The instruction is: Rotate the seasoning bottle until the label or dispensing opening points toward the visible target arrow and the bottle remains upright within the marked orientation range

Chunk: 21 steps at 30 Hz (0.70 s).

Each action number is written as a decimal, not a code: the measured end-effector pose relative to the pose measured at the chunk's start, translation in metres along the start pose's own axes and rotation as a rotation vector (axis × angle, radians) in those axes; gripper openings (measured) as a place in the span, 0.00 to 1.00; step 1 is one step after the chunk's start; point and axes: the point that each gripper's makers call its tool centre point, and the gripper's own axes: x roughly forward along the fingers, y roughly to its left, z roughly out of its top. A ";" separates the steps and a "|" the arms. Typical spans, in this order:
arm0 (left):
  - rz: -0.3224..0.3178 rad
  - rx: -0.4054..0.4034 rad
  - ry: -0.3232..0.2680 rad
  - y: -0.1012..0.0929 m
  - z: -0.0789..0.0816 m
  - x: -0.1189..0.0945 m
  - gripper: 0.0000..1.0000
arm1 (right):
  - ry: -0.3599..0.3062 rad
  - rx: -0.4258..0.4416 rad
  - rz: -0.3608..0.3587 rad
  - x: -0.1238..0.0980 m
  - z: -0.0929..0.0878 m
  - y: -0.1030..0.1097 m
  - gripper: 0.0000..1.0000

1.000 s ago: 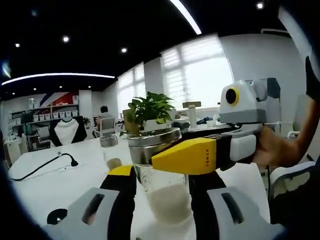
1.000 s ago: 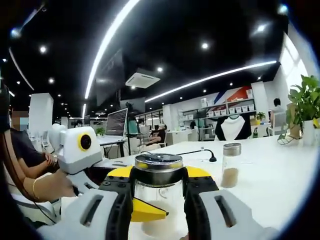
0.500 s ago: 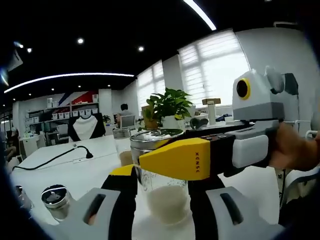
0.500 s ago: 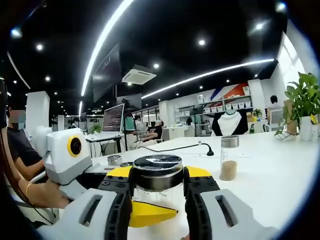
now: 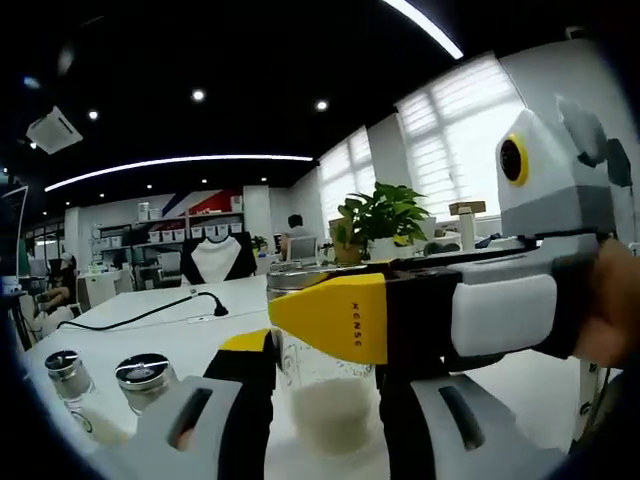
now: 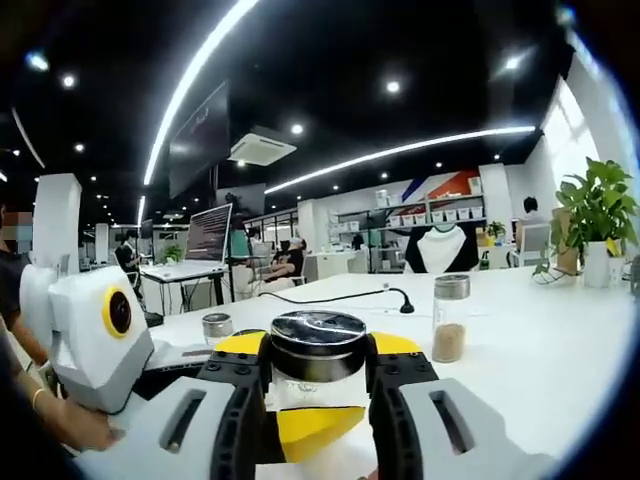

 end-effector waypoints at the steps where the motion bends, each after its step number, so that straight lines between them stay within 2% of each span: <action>1: 0.006 0.006 0.003 0.001 -0.001 -0.001 0.41 | 0.001 0.009 0.000 0.001 -0.001 0.000 0.36; 3: 0.012 0.008 0.003 0.002 -0.002 -0.003 0.41 | -0.004 0.039 0.008 0.001 -0.001 0.002 0.36; 8: 0.035 0.010 0.003 0.005 -0.003 -0.006 0.41 | 0.009 0.050 0.011 0.004 -0.001 0.006 0.36; 11: 0.061 0.045 0.009 0.006 -0.004 -0.007 0.41 | 0.016 0.054 -0.003 0.006 -0.003 0.007 0.36; 16: 0.088 0.040 0.015 0.009 -0.007 -0.008 0.41 | 0.053 0.020 -0.048 0.011 -0.008 0.008 0.37; 21: 0.102 0.045 0.028 0.011 -0.011 -0.011 0.41 | 0.052 0.047 -0.064 0.015 -0.012 0.008 0.37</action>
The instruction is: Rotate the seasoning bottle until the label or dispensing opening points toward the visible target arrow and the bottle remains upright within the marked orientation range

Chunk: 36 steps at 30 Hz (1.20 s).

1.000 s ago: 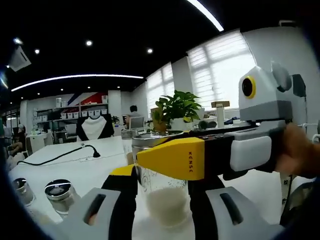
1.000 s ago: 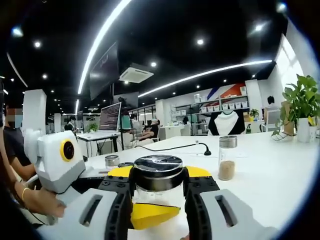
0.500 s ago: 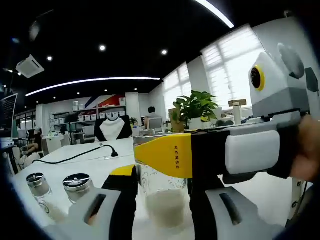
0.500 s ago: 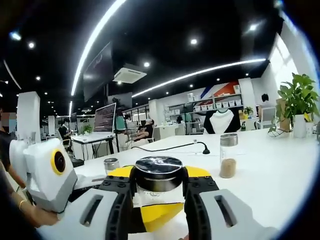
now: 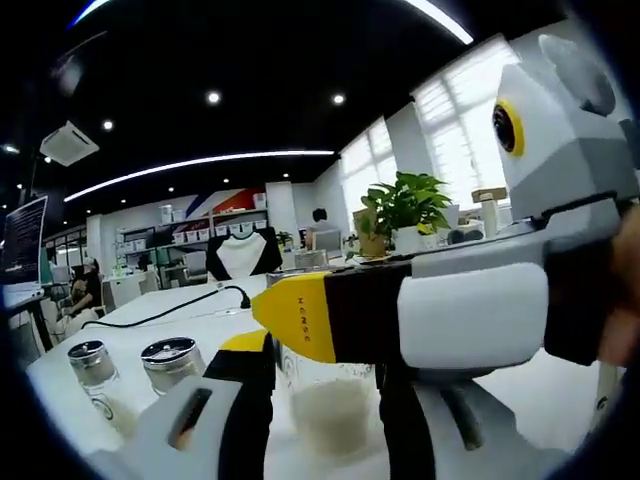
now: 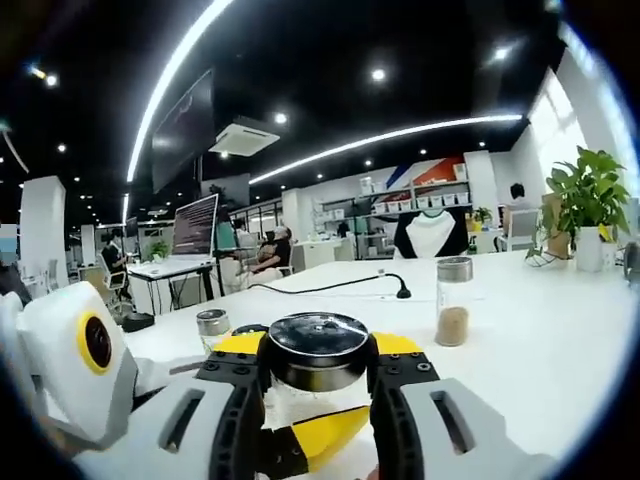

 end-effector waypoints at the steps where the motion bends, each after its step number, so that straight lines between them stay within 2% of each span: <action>1: 0.000 0.004 0.000 0.000 0.000 -0.001 0.41 | 0.002 0.002 -0.001 0.000 0.000 0.000 0.38; 4: -0.003 0.006 -0.002 -0.001 0.000 -0.002 0.41 | 0.006 0.006 -0.005 0.002 -0.001 0.000 0.38; 8: 0.006 0.030 -0.011 0.002 0.002 -0.003 0.41 | -0.028 -0.011 0.015 0.001 0.002 0.004 0.38; 13: -0.008 0.022 -0.030 0.002 0.007 -0.003 0.41 | -0.058 -0.016 0.032 -0.001 0.010 0.004 0.37; 16: -0.041 0.028 -0.066 0.001 0.013 -0.004 0.41 | -0.102 -0.006 0.045 -0.005 0.015 0.003 0.37; 22: -0.093 0.050 -0.054 -0.002 0.011 -0.005 0.41 | -0.096 -0.005 0.081 -0.008 0.014 0.001 0.37; 25: -0.167 0.018 -0.057 -0.007 0.012 -0.007 0.41 | -0.086 0.001 0.113 -0.011 0.015 0.000 0.37; 31: -0.211 0.042 -0.062 -0.009 0.016 -0.008 0.43 | -0.089 -0.026 0.150 -0.015 0.018 0.005 0.37; 36: -0.273 0.004 -0.073 -0.010 0.021 -0.008 0.43 | -0.095 -0.018 0.182 -0.018 0.022 0.007 0.36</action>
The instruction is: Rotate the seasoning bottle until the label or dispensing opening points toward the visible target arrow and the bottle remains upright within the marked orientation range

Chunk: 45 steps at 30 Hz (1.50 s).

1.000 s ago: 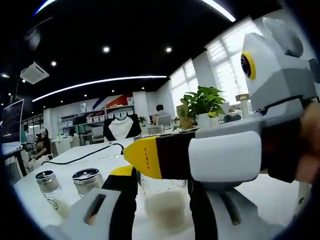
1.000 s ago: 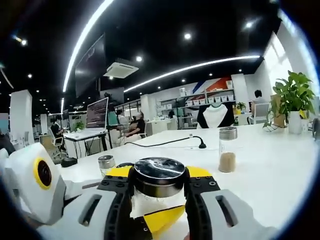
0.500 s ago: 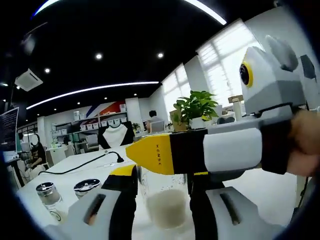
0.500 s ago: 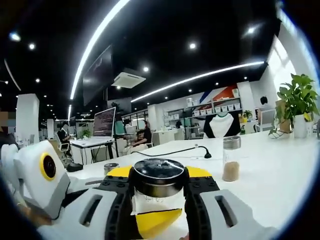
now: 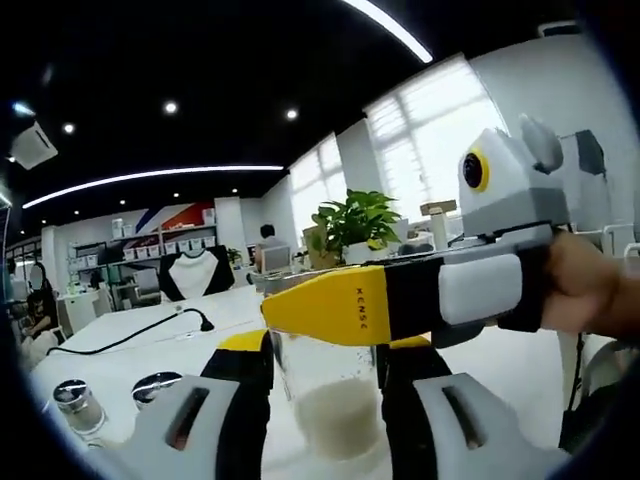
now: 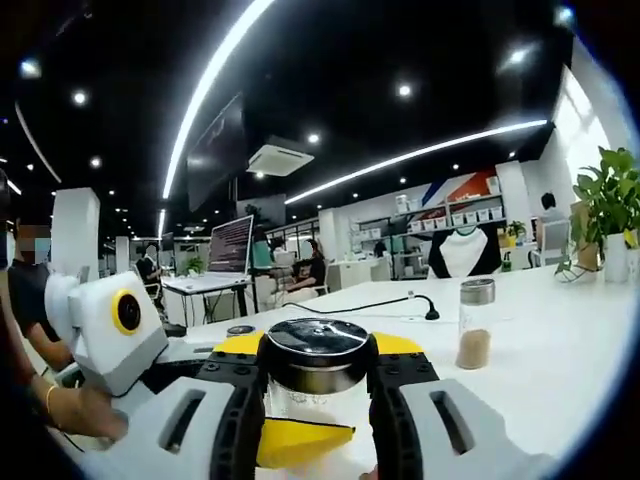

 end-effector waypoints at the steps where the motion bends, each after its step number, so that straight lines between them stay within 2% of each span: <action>1: -0.005 0.000 0.001 0.000 0.000 0.000 0.43 | 0.000 -0.003 0.003 0.000 0.000 0.001 0.36; 5: -0.050 0.013 0.025 -0.004 0.001 0.001 0.43 | 0.001 -0.018 0.023 -0.003 0.001 0.001 0.36; 9: -0.105 -0.023 0.006 -0.007 0.005 -0.001 0.42 | -0.012 -0.009 0.042 -0.006 0.003 -0.001 0.36; 13: -0.144 -0.052 0.000 -0.010 0.006 -0.003 0.42 | 0.004 -0.025 0.060 -0.008 0.002 0.003 0.36; 19: -0.179 -0.098 -0.011 -0.014 0.006 -0.008 0.42 | 0.005 -0.010 0.098 -0.011 0.001 0.009 0.36; 33: -0.268 -0.100 -0.015 -0.017 0.010 -0.010 0.43 | 0.004 -0.074 0.150 -0.011 0.005 0.018 0.36; 42: -0.332 -0.086 -0.009 -0.024 0.015 -0.015 0.45 | -0.006 -0.074 0.184 -0.017 0.011 0.025 0.36; 45: -0.357 -0.109 -0.021 -0.025 0.018 -0.017 0.45 | -0.011 -0.069 0.198 -0.018 0.014 0.028 0.36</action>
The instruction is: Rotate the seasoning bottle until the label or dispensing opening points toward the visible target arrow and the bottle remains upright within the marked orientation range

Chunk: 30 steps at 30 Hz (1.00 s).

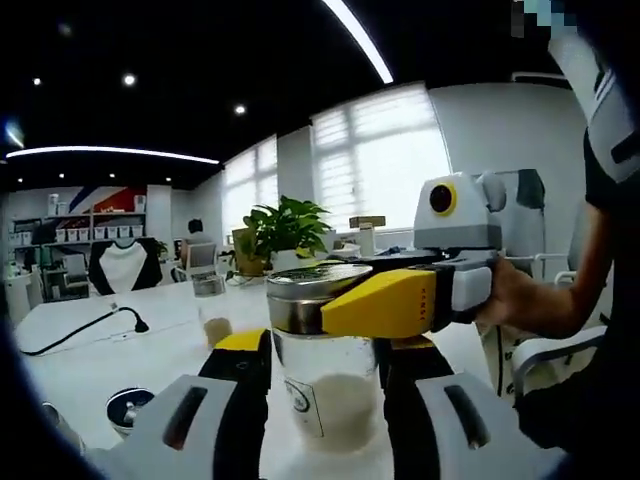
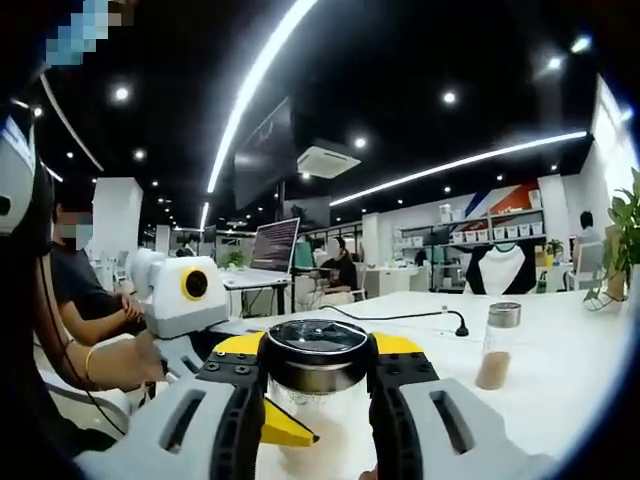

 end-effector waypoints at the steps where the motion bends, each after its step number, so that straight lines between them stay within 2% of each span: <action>1: -0.005 -0.015 -0.005 0.000 0.001 0.000 0.45 | -0.005 0.007 0.000 0.000 0.001 0.000 0.36; 14: -0.066 -0.029 -0.012 -0.011 0.002 -0.003 0.46 | 0.006 -0.002 0.050 -0.003 0.003 0.013 0.36; 17: -0.082 -0.019 -0.004 -0.014 0.001 -0.003 0.46 | 0.016 -0.005 0.060 -0.003 0.002 0.015 0.36; 19: -0.108 0.018 0.008 -0.019 -0.001 -0.002 0.46 | 0.021 -0.004 0.070 -0.003 0.001 0.017 0.37; 24: -0.114 0.029 0.027 -0.018 -0.005 -0.002 0.47 | 0.028 0.001 0.073 -0.001 -0.001 0.019 0.37; 30: -0.090 -0.005 -0.002 -0.018 0.000 -0.001 0.46 | 0.019 0.006 0.070 -0.002 0.002 0.017 0.37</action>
